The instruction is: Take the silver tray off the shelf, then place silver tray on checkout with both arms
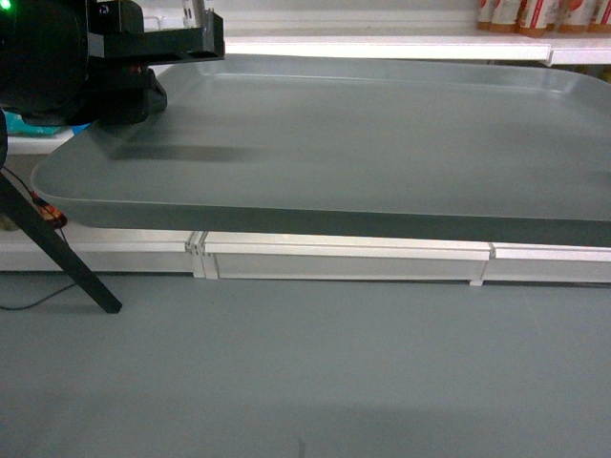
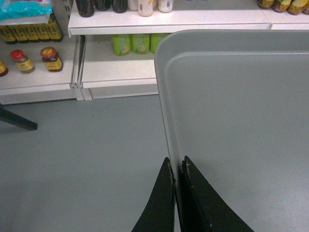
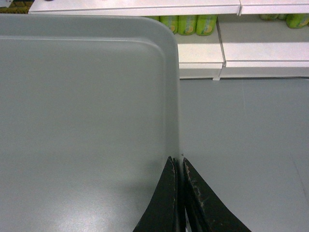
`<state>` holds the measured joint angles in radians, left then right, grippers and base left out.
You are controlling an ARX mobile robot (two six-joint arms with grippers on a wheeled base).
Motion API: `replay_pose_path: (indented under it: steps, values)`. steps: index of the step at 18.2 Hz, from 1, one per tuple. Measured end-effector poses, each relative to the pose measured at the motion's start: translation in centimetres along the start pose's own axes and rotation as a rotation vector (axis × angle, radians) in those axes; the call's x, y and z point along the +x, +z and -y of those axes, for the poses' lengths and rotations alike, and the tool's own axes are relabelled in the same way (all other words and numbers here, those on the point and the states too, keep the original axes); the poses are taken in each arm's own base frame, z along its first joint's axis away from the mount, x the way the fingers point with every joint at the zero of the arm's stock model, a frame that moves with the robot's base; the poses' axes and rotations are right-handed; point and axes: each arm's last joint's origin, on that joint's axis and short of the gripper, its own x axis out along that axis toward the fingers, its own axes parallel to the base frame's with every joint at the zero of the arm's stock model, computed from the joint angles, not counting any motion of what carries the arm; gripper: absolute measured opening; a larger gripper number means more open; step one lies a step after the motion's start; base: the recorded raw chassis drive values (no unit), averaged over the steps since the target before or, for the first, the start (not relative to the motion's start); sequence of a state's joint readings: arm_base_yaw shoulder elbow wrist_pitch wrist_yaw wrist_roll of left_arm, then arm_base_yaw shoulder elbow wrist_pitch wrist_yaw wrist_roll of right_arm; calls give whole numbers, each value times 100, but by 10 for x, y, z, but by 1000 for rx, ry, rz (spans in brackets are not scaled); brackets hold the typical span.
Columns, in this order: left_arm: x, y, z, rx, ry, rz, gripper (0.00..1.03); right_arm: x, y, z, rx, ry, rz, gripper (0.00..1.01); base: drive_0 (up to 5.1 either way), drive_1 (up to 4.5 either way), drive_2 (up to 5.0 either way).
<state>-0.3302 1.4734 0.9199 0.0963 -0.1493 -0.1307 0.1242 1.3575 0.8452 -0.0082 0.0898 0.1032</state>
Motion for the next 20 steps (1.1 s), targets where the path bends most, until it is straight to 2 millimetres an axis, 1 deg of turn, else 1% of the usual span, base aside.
replay_pose_path:
  steps: [20]
  values:
    - [0,0,0,0,-2,-2,3,0,-1,0,-1,1,-2,2,11,-413,435]
